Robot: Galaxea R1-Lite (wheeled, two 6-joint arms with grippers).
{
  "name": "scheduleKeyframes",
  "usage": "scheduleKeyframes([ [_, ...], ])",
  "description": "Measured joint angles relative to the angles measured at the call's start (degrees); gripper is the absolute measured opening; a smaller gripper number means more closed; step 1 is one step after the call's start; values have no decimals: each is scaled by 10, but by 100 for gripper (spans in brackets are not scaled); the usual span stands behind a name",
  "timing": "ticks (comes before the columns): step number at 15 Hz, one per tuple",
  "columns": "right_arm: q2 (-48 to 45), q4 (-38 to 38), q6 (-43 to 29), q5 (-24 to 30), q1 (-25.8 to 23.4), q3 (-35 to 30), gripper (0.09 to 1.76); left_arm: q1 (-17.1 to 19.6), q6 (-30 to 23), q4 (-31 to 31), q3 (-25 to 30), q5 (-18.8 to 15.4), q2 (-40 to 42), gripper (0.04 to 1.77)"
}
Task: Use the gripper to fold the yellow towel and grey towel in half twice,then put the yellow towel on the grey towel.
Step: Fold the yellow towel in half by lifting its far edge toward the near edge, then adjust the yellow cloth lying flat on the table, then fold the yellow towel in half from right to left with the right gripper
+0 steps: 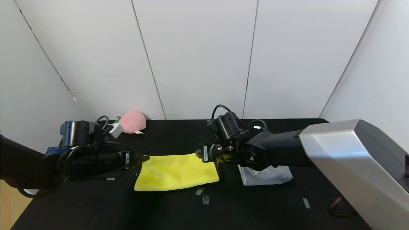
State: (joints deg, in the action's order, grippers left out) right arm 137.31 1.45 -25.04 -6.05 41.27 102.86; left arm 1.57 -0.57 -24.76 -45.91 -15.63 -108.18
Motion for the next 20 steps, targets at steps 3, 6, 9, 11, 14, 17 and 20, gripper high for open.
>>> scheduleKeyframes([
  [3,-3,1,0,0,-3,-2,157,1,0,0,1,0,5,155],
  [6,-5,2,0,0,-6,-5,162,1,-3,-1,2,0,10,160],
  [9,-5,2,0,0,-8,-9,165,0,-3,-2,3,1,15,164],
  [11,-5,3,-1,0,-8,-12,166,1,-3,-2,4,0,17,166],
  [14,-4,3,-1,0,-11,-16,167,1,-3,-5,7,0,19,167],
  [17,-2,2,-2,0,-13,-24,169,1,-3,-5,8,0,21,169],
  [20,3,2,-5,0,-13,-29,169,1,-3,-5,8,0,23,169],
])
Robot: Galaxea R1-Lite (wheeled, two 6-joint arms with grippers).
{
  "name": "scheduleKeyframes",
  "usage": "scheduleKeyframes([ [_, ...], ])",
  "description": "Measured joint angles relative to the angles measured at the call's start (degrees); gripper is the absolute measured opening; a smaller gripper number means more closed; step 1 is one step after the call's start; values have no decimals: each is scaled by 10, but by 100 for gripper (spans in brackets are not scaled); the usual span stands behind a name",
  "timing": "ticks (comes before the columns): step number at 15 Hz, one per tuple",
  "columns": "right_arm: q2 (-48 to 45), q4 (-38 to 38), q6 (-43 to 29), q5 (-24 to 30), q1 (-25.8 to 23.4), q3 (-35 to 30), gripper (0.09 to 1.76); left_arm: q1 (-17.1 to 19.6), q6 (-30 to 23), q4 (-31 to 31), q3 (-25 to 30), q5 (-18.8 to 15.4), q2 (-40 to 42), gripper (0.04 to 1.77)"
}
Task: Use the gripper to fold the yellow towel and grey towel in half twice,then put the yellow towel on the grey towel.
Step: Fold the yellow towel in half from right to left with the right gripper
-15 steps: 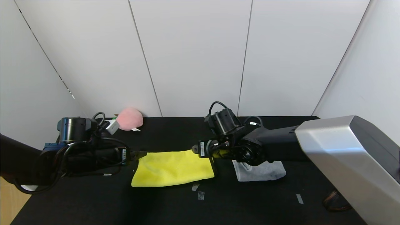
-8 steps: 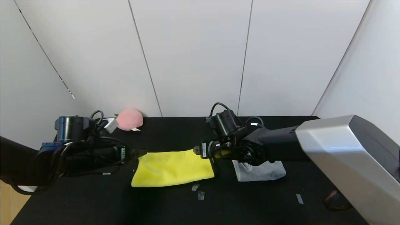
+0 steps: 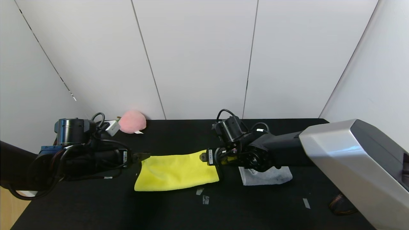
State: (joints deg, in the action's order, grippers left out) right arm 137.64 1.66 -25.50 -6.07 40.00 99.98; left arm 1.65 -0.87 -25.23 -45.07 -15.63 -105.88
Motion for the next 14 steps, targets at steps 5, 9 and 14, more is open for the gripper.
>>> scheduleKeyframes([
  [5,17,0,-16,0,8,-1,170,0,0,3,1,0,3,170],
  [9,28,1,-18,0,15,0,170,0,0,3,1,0,3,171],
  [14,36,27,-28,1,21,4,170,2,-1,3,2,0,3,171],
])
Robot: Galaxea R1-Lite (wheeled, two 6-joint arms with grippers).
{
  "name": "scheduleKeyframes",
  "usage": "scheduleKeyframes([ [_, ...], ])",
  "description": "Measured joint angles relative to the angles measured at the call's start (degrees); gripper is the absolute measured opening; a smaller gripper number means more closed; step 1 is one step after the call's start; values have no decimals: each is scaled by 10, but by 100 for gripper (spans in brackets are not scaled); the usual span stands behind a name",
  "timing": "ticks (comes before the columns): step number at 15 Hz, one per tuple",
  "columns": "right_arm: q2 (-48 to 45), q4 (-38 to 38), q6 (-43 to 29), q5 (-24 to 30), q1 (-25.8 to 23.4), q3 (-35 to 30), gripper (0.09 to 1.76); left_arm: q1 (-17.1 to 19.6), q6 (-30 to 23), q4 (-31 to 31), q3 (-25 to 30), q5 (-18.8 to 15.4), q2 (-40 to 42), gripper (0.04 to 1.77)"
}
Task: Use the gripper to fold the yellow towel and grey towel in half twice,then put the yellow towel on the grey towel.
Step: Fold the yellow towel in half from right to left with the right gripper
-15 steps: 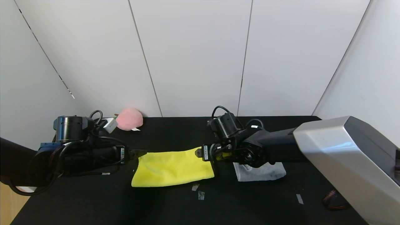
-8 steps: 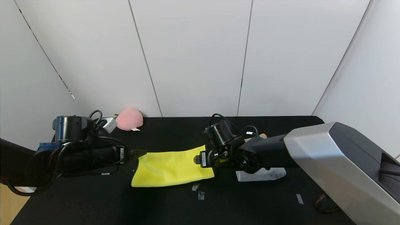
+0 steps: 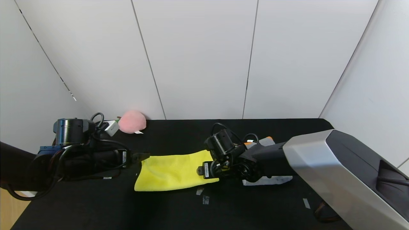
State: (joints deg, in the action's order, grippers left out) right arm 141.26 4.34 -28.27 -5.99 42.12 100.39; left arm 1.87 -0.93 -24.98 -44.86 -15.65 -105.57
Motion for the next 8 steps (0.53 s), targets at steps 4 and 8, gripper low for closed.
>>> scheduleKeyframes([
  [4,4,0,-1,0,3,1,170,1,-1,-1,1,0,0,171],
  [8,7,-1,-2,0,7,4,170,1,-2,-1,2,-1,-1,171],
])
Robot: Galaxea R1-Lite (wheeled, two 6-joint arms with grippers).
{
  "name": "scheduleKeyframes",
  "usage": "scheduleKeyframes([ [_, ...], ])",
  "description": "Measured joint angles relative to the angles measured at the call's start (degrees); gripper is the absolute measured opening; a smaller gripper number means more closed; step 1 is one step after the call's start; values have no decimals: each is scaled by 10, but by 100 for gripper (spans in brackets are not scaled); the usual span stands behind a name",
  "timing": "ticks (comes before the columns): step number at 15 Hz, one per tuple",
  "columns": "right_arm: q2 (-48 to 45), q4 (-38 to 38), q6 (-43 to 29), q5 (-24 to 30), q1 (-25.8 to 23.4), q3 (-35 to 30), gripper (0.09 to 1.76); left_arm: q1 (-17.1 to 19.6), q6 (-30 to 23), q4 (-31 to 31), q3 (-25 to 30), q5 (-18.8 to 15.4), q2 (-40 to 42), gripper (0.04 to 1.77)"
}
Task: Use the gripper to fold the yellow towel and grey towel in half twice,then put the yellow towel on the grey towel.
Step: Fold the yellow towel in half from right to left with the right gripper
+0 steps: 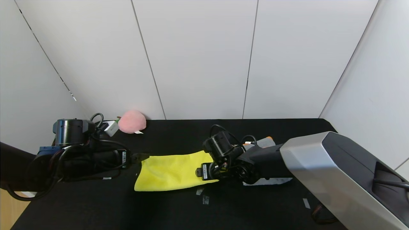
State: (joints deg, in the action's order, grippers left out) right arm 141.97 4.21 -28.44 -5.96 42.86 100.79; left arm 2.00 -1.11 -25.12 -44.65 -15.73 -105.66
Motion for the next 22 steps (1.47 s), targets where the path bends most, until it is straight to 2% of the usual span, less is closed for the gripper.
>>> scheduleKeyframes([
  [6,5,-1,0,1,10,6,170,2,0,-2,3,0,-2,172],
  [10,7,-1,0,1,14,6,110,3,0,-2,3,0,-2,172],
  [13,8,-1,-8,1,14,6,79,3,0,-2,3,0,-2,172],
  [14,8,-1,-8,1,14,6,54,3,0,-2,3,0,-2,172],
  [15,8,-1,-8,1,14,6,14,4,0,-2,3,0,-2,172],
  [22,-11,4,-17,0,-1,1,17,8,1,-2,3,0,-1,172],
])
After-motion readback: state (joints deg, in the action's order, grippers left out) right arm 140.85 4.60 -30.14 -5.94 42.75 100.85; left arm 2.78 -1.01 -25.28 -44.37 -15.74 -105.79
